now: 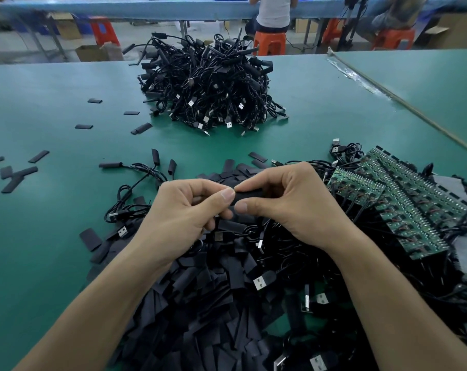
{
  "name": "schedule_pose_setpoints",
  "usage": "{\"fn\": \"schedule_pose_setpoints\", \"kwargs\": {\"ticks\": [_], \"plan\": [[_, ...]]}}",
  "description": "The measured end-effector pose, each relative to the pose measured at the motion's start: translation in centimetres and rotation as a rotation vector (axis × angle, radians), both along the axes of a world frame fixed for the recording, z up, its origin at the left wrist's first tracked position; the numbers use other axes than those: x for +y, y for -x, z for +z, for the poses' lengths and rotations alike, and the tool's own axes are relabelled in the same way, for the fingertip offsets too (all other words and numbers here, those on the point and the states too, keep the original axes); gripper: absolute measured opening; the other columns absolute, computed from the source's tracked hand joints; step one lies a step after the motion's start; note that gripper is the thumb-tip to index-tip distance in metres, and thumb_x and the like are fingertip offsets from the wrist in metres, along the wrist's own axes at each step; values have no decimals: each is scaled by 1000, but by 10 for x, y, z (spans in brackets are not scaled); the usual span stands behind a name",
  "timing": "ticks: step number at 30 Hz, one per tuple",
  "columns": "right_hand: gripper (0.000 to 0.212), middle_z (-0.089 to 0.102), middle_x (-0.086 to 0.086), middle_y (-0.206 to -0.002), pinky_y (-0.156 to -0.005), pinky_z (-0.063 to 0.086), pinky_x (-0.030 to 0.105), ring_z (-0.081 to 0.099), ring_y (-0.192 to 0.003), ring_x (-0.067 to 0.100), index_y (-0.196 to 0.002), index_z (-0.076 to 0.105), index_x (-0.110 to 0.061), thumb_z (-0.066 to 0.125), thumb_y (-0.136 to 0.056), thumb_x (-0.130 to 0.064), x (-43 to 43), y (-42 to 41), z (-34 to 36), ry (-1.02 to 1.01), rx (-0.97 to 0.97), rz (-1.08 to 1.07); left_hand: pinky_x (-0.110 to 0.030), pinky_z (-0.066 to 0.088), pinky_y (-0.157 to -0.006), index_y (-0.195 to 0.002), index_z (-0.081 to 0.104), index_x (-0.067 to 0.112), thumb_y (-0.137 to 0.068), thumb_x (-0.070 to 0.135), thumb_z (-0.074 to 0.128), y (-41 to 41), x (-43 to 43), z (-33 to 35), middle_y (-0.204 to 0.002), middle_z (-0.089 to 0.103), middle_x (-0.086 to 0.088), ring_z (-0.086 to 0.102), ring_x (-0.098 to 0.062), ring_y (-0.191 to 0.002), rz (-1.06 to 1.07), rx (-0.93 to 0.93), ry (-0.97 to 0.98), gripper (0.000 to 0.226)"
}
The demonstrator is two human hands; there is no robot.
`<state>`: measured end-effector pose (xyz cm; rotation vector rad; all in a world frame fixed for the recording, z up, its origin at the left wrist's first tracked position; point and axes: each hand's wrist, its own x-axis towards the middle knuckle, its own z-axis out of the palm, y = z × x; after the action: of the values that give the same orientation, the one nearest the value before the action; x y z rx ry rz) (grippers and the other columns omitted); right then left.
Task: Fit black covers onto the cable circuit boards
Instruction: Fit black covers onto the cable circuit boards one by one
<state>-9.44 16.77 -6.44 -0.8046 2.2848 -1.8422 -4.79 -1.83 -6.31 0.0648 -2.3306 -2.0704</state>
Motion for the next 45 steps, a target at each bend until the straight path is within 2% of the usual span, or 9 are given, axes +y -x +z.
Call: {"fn": "schedule_pose_setpoints", "kwargs": {"ticks": [4, 7, 12, 15, 21, 29, 33, 38, 45], "plan": [[23, 77, -7, -83, -72, 56, 21, 74, -78, 9, -88, 78, -25, 86, -73, -10, -2, 0, -1, -19, 46, -40, -13, 42, -43, -83, 77, 19, -76, 39, 69, 0, 0, 0, -70, 73, -3, 57, -5, -54, -22, -32, -32, 23], [20, 76, -6, -77, -70, 60, 32, 72, -72, 17, -84, 79, -28, 87, -71, -16, -1, 2, -2, -22, 81, -139, -15, 49, -52, -95, 74, 16, -88, 22, 69, 2, 0, -3, -79, 77, -6, 63, -6, -62, 22, -34, -30, 10], [18, 75, -2, -73, -69, 60, 42, 71, -68, 24, -83, 79, -27, 89, -70, -20, -1, 3, -3, -35, 76, -196, -21, 56, -66, -83, 74, 13, -84, 24, 76, 4, -2, -7, -75, 76, -6, 68, -10, -63, 140, 56, 81, 10], [20, 75, -3, -75, -69, 60, 36, 71, -68, 21, -83, 79, -28, 90, -68, -21, 0, 3, -3, -47, 84, -200, -16, 55, -61, -79, 76, 17, -84, 22, 77, 3, -3, -7, -70, 75, -1, 69, -9, -60, 134, 119, 151, 7], [25, 74, -18, -80, -70, 50, 12, 68, -73, -2, -92, 79, -27, 89, -70, -20, 0, 3, -4, -135, 145, -176, -13, 52, -59, -79, 75, 18, -88, 14, 72, 4, -5, -9, -70, 75, -1, 68, -7, -57, 86, 102, 176, 11], [20, 74, -9, -73, -64, 50, 13, 67, -68, 5, -89, 80, -24, 88, -71, -19, -1, 2, -4, -179, 210, -237, -10, 50, -60, -86, 73, 26, -92, 13, 69, 5, -7, -13, -73, 76, 9, 68, 0, -62, 70, 125, 296, 15], [24, 72, -15, -76, -67, 45, 7, 65, -70, -4, -93, 80, -22, 88, -71, -17, 0, 2, -4, -195, 223, -243, -12, 51, -58, -84, 73, 26, -92, 15, 69, 3, -7, -12, -72, 75, 10, 68, -1, -61, 64, 132, 346, 14], [26, 73, -17, -79, -73, 50, 12, 68, -77, 1, -94, 80, -27, 89, -71, -20, 2, 2, -3, -203, 218, -198, -17, 55, -62, -85, 74, 23, -93, 13, 67, 4, -8, -10, -73, 76, 7, 69, -5, -63, 45, 105, 333, 14], [21, 73, -13, -74, -67, 49, 12, 68, -72, 3, -92, 80, -22, 87, -72, -23, 1, 3, -4, -217, 213, -217, -15, 54, -62, -89, 73, 14, -92, 6, 66, 5, -9, -9, -76, 77, -2, 66, -6, -60, 15, 47, 219, 11]]}}
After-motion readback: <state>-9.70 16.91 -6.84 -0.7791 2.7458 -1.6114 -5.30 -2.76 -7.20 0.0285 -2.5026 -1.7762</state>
